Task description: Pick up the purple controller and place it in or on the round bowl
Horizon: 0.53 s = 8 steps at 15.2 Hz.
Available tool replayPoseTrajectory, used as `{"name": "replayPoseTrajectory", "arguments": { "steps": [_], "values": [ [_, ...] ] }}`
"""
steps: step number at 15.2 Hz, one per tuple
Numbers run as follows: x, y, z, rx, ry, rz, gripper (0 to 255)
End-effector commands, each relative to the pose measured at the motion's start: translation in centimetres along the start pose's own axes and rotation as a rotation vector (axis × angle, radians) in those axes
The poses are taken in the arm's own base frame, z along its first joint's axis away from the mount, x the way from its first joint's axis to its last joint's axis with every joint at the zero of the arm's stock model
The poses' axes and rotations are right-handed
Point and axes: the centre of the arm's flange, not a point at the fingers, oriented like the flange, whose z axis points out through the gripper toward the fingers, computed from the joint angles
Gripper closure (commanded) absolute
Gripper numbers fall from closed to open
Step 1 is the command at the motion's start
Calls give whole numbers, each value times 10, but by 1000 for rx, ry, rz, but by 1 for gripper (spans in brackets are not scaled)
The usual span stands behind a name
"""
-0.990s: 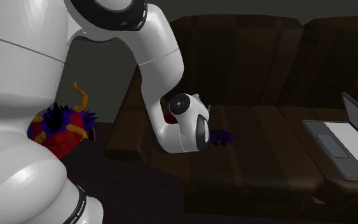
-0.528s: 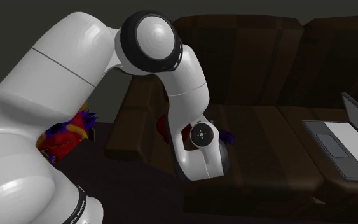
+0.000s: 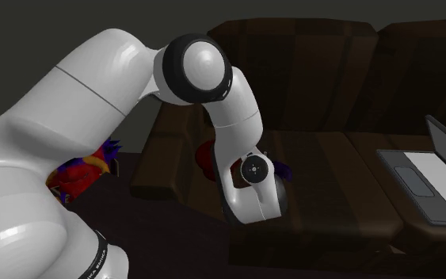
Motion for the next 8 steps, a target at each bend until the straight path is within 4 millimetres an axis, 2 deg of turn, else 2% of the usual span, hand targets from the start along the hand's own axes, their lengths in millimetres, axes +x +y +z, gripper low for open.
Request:
{"name": "replayPoseTrajectory", "arguments": {
  "steps": [1,5,6,8],
  "values": [
    [0,0,1,0,0,0,0],
    [0,0,1,0,0,0,0],
    [0,0,1,0,0,0,255],
    [0,0,1,0,0,0,255]
  ]
}}
